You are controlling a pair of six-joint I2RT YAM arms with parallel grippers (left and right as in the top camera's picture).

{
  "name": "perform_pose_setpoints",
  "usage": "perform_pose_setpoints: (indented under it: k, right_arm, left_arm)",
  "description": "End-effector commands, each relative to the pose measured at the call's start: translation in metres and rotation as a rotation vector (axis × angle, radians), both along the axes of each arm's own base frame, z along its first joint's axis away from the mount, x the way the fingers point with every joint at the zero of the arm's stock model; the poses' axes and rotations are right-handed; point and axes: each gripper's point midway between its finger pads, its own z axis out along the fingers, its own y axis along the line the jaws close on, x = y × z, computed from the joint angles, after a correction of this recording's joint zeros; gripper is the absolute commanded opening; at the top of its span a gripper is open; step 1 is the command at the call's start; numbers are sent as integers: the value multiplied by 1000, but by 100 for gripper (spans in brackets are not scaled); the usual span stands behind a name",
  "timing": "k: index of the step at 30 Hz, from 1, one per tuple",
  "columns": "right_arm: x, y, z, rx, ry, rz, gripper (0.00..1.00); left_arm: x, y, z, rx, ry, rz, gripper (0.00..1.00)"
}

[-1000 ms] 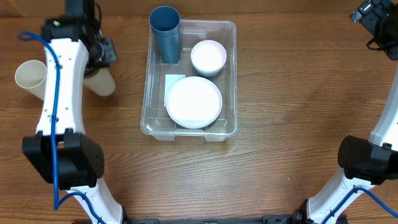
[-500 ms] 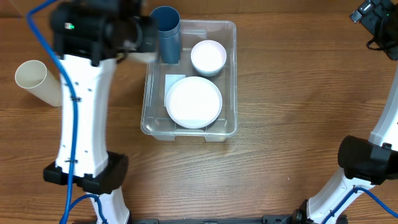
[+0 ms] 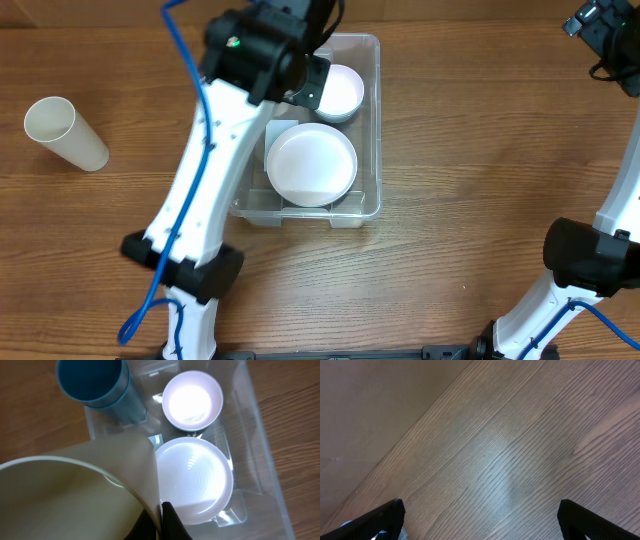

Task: Pack container
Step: 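Carry the cream cup into the container beside the blue cups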

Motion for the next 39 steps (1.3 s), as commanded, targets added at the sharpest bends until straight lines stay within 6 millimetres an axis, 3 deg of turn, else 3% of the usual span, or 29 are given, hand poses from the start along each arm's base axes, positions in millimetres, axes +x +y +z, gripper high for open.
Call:
perform_pose_setpoints:
  k: [1,7,11,21,24,31,36,39]
  right_arm:
    - [0,0,5,-8,-16,-6,100]
    - [0,0,5,-8,-16,-6,100]
    - [0,0,5,-8,-16,-6,100]
    - [0,0,5,-8,-16,-6,100]
    - [0,0,5,-8,-16,-6,100]
    - [0,0,5,-8,-16,-6,100]
    - [0,0,5,-8,-16,-6,100]
    - [0,0,5,-8,-16,-6,100]
  left_arm:
    - [19,0,-48,81,87,3,4]
    - [38,15,-105,222,178,48,4]
    - [50,25,-109,222,159,79,4]
    - [65,26,-106,172,108,137,4]
    - [65,25,-113,169,123,145,4]
    - [65,22,-151,189,211,152,4]
    - [66,24,-161,199,229,155,4]
    - [66,25,-161,205,227,152,24]
